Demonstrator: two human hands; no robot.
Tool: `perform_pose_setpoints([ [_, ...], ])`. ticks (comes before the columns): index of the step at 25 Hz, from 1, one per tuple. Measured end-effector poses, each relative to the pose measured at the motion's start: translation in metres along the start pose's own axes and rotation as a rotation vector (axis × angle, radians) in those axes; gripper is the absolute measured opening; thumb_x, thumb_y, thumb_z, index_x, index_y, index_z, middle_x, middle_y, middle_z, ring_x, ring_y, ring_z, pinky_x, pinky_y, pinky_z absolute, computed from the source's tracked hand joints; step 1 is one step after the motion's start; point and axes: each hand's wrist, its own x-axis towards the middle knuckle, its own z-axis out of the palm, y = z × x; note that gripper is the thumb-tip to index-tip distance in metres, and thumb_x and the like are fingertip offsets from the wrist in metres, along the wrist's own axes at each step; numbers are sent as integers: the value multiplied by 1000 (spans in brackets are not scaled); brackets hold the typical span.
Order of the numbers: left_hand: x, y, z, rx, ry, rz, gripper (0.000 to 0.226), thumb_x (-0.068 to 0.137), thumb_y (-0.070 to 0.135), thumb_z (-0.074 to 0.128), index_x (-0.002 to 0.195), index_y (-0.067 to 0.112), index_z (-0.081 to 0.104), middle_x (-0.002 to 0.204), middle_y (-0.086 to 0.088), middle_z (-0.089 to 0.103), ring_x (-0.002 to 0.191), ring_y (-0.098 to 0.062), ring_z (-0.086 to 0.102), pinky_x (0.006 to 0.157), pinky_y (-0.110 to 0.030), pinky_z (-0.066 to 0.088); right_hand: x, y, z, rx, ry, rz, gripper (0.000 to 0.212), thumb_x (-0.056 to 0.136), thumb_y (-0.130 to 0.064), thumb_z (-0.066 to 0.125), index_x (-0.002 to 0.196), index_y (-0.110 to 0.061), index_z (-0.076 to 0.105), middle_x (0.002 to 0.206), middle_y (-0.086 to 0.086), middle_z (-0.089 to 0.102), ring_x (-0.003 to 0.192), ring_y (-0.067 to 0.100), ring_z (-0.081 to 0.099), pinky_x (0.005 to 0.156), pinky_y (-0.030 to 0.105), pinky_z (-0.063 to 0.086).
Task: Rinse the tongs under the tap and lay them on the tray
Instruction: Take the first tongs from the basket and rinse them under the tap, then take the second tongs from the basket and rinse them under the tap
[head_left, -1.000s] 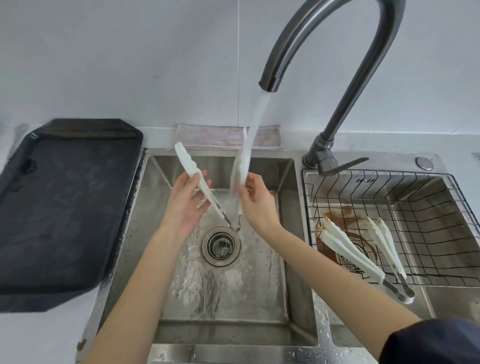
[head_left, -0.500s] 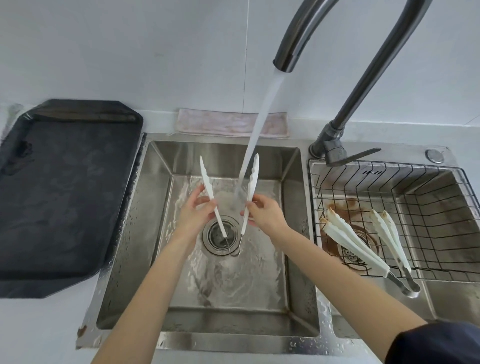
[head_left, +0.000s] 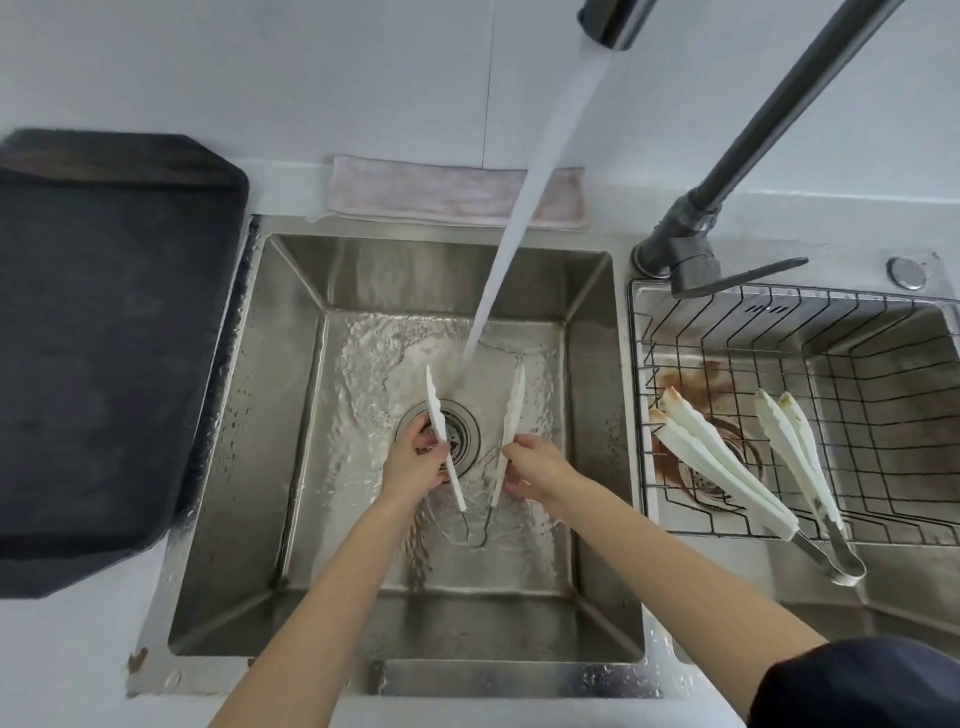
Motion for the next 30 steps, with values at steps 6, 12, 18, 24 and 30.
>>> perform_pose_setpoints([
  [6, 8, -12, 12, 99, -78, -38, 46, 90, 2, 45, 134, 15, 43, 110, 0, 53, 107, -22, 53, 99, -42, 46, 7, 12, 3, 93, -60, 94, 40, 97, -7, 38, 136, 1, 41, 134, 16, 54, 124, 28, 52, 91, 27, 44],
  [12, 13, -26, 12, 156, -136, -119, 48, 91, 12, 47, 137, 22, 39, 127, 3, 52, 120, -23, 52, 104, -39, 40, 18, 22, 3, -45, -68, 80, 37, 95, -9, 37, 130, -3, 47, 132, 14, 56, 122, 28, 53, 90, 28, 44],
  [18, 4, -17, 7, 347, -113, -92, 55, 92, 16, 45, 145, 12, 28, 149, -7, 37, 134, -24, 38, 111, -37, 33, 1, 15, -1, -384, -9, -66, 52, 96, -22, 37, 146, -10, 29, 150, 10, 37, 137, 27, 36, 111, 31, 30],
  [24, -22, 12, 4, 621, -83, 115, 50, 94, 16, 42, 142, 6, 33, 149, -11, 37, 135, -24, 37, 107, -28, 30, -43, -4, -15, -531, 18, -285, 55, 98, -24, 35, 150, -14, 20, 156, 8, 27, 137, 25, 38, 106, 28, 33],
  [30, -60, 48, 15, 889, -86, 355, 45, 94, 19, 42, 137, 8, 40, 140, -12, 48, 130, -28, 44, 102, -30, 35, -93, -12, -47, -577, 85, -491, 56, 97, -25, 38, 150, -15, 21, 153, 6, 33, 135, 26, 41, 106, 30, 35],
])
